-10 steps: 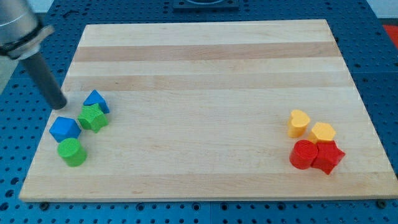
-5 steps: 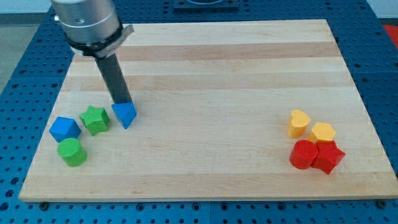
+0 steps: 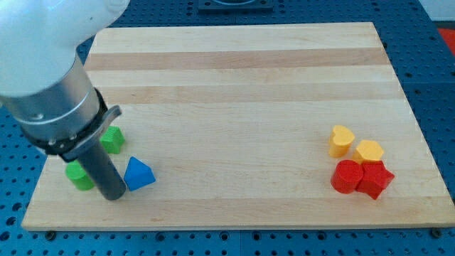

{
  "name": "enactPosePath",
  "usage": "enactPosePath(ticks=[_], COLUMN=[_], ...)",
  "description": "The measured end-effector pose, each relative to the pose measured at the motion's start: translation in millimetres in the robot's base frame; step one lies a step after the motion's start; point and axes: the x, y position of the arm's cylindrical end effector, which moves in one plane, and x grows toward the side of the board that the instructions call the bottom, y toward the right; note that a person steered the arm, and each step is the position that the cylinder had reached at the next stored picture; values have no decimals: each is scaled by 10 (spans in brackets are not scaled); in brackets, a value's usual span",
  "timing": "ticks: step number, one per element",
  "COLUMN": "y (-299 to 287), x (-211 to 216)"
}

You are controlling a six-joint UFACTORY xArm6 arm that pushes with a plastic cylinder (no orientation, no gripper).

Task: Slide the blue triangle towards the red circle

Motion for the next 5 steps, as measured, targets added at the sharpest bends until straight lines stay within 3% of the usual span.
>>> enactPosePath(ticks=[2, 5], y=[40, 975], x=[-292, -401])
